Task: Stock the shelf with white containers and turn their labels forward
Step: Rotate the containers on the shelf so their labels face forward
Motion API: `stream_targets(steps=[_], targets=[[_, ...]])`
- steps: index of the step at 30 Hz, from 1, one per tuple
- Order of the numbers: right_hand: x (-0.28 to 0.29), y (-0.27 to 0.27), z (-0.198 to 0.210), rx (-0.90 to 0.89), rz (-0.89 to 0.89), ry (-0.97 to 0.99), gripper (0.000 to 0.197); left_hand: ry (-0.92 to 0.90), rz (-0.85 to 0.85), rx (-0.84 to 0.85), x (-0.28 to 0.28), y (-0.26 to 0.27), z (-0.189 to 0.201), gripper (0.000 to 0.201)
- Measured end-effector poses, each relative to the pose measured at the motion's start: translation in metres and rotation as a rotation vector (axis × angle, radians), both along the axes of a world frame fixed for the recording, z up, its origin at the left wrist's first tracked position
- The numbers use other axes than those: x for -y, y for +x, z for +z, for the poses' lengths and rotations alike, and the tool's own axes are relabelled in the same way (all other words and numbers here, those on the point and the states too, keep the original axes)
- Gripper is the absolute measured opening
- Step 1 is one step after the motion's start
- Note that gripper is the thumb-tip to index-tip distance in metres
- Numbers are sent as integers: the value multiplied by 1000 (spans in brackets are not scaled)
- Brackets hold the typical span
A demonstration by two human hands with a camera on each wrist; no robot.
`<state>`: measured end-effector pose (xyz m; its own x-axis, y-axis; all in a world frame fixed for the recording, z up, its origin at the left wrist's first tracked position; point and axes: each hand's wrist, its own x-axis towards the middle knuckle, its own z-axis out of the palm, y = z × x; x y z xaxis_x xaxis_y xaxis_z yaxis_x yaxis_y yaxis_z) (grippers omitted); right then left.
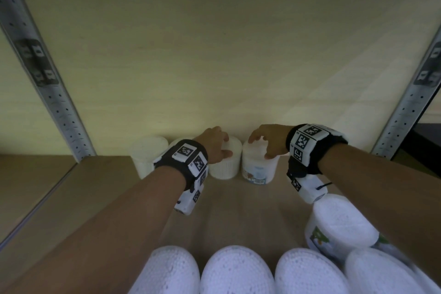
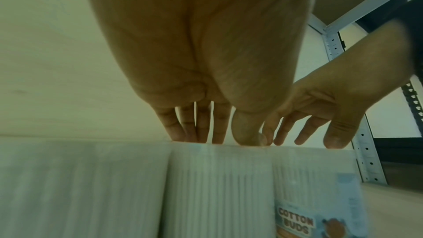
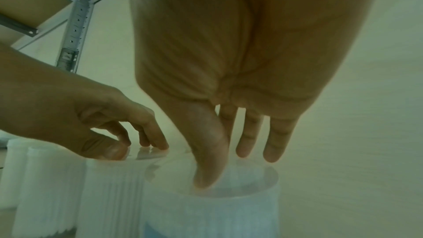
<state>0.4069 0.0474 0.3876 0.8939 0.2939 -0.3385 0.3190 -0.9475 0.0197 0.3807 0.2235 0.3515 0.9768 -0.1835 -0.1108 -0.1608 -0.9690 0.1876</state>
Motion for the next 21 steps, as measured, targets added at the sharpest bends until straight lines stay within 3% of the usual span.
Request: stream_targets(steps=[4,7,11,21], targets=[[6,10,-3,-68,6,14,55,2,7,4,0,0,-1,54],[0,4,2,57,15,63,48,0,10,0,1,-1,-1,55],[1,0,-1,47,-56,104,64,-4,9,3,1,-2,0,55],[2,-2,-2,28,71,30,57,-3,10,4,1,-2,0,55]])
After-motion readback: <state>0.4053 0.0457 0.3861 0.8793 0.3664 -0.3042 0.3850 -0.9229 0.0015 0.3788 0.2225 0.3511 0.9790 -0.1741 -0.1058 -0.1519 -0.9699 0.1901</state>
